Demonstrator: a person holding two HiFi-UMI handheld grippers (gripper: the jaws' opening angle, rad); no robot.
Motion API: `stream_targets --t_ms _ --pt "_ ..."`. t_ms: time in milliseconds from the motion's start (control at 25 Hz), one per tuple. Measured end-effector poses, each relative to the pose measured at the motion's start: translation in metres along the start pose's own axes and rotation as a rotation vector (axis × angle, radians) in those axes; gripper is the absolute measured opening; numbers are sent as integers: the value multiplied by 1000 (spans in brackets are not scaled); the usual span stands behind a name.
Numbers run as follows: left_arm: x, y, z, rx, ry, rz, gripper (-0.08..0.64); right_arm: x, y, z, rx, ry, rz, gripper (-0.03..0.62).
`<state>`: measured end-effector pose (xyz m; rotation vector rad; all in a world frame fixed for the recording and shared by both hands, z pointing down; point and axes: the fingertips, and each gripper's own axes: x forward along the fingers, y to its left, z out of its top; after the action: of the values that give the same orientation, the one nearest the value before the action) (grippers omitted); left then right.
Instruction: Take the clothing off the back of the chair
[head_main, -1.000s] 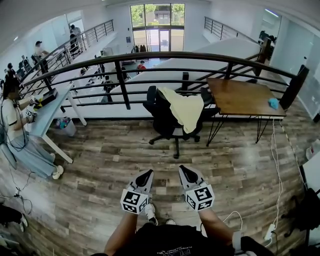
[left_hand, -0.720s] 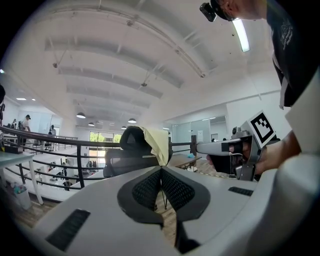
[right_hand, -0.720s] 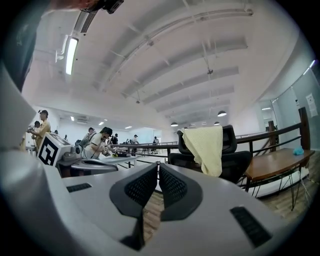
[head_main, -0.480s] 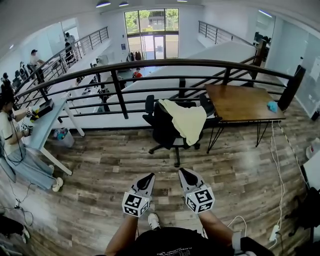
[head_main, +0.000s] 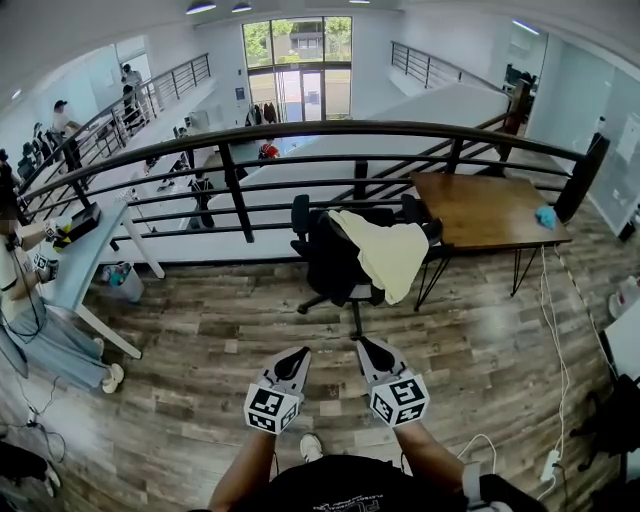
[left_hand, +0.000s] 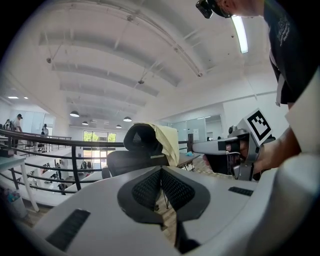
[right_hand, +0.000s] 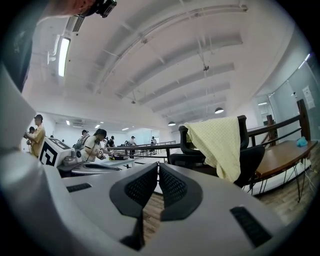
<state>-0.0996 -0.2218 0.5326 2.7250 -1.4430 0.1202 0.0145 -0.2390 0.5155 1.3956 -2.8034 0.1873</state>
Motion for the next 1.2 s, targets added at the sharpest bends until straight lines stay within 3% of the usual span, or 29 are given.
stream_targets --t_ms 480,880,1200 --pt "8 44 -12 -29 20 -52 14 42 6 -13 5 28 -47 21" --pt "27 63 -12 -73 3 -127 14 58 -10 -16 -12 22 -141 21" --pt "55 69 -9 -94 -15 -142 14 67 -32 -4 -14 9 -154 21"
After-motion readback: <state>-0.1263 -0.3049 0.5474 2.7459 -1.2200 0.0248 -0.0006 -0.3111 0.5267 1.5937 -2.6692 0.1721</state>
